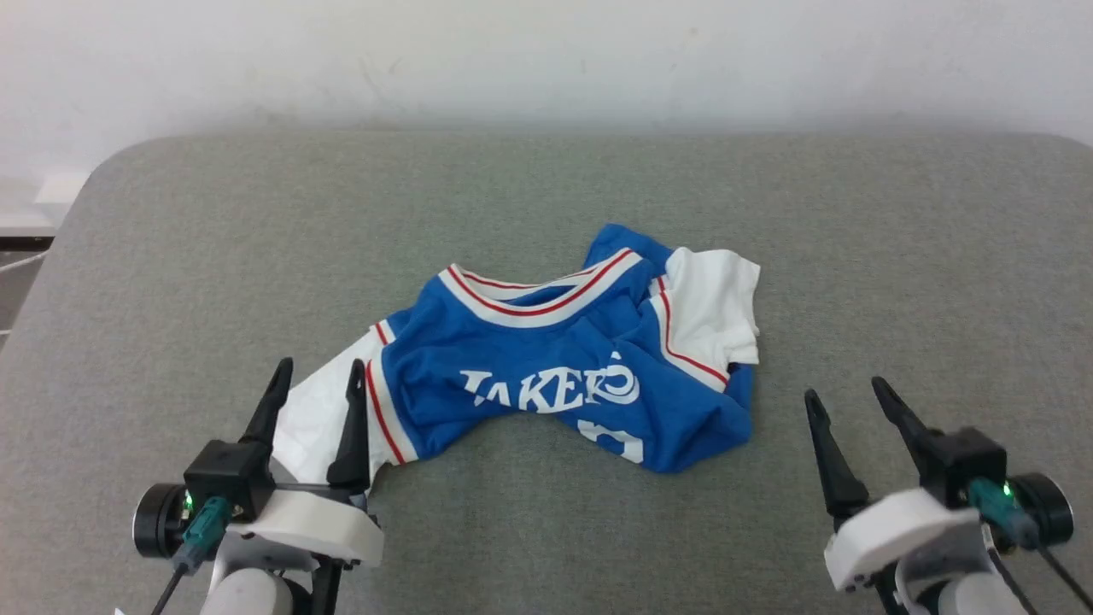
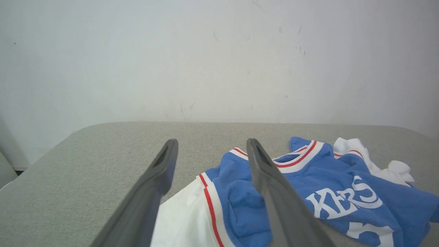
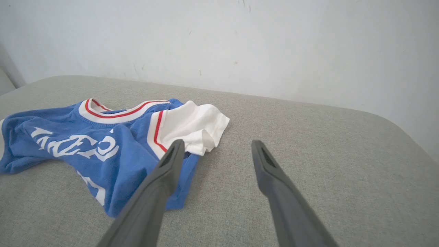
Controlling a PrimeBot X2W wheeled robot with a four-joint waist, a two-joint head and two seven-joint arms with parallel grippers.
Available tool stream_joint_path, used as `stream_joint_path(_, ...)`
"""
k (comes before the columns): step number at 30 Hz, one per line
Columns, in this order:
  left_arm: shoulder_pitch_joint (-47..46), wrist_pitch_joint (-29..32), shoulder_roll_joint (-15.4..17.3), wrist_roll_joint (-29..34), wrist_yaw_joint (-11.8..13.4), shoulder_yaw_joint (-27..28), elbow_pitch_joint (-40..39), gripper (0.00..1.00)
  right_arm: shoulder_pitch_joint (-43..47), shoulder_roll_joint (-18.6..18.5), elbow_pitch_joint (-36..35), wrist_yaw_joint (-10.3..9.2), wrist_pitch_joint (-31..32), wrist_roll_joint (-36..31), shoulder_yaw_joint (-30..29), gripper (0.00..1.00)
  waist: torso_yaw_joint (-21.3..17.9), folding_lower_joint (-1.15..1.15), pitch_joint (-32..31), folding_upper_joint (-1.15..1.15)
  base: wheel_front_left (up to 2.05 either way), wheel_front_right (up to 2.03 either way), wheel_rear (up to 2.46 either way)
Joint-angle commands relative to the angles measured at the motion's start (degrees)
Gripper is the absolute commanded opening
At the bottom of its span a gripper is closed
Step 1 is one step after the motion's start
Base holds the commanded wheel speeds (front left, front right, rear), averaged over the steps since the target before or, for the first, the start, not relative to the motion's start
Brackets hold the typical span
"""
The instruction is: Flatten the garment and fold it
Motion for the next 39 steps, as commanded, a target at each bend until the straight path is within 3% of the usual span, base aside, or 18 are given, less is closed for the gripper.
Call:
stream_joint_path(1, 0.1, -0.3, -0.1, 1.4, -0.5, -0.3, -1.1, 1.0, -1.9, 0.1, -0.2, -0.12, 2.7, -0.4, -0.1, 1.0, 1.4, 0.0, 0.0, 0.0, 0.0, 0.0, 0.0)
stream_joint_path(9, 2.6, -0.4, -4.5, 5.6, -2.6, 0.3, -4.3, 1.0, -13.7, -2.5, 4.2, -0.12, 27.0, 3.6, -1.9, 1.0, 5.7, 0.0, 4.0, 0.0, 0.0, 0.0, 0.0)
stream_joint_path(15, 0.6, -0.4, -7.3, 7.2, -5.2, 1.0, -3.1, 1.0, -25.8, -8.6, 12.0, -0.12, 39.1, 5.1, 1.0, 1.0, 9.4, 0.0, 8.7, 0.0, 0.0, 0.0, 0.0)
stream_joint_path(22, -2.5, -0.4, -9.7, 8.5, -7.1, 1.6, -1.9, 1.0, -35.6, -13.1, 23.3, -0.12, 44.9, 8.0, 3.2, 1.0, 14.4, 0.0, 12.8, 0.0, 0.0, 0.0, 0.0)
stream_joint_path(30, -2.8, -0.4, -11.0, 9.3, -7.9, 2.6, -1.1, 1.0, -36.9, -16.3, 32.4, -0.12, 46.9, 9.5, 10.1, 1.0, 17.1, 0.0, 14.2, 0.0, 0.0, 0.0, 0.0)
stream_joint_path(31, -2.8, -0.4, -11.1, 9.3, -8.0, 2.7, -1.0, 1.0, -36.6, -16.6, 33.3, -0.12, 47.0, 9.8, 11.1, 0.95, 17.1, 0.0, 14.2, 0.0, 0.0, 0.0, 0.0)
stream_joint_path(33, -2.6, -0.4, -11.2, 9.5, -8.1, 2.9, -0.8, 1.0, -36.1, -17.2, 34.5, -0.12, 46.8, 10.2, 12.9, 0.0, 17.0, 0.0, 13.9, 0.0, 0.0, 0.0, 0.0)
stream_joint_path(39, -2.3, -0.4, -11.4, 10.2, -8.5, 3.8, 0.1, 1.0, -36.1, -18.7, 35.9, -0.12, 41.4, 9.8, 13.4, 0.0, 14.5, 0.0, 11.1, 0.0, 0.0, 0.0, 0.0)
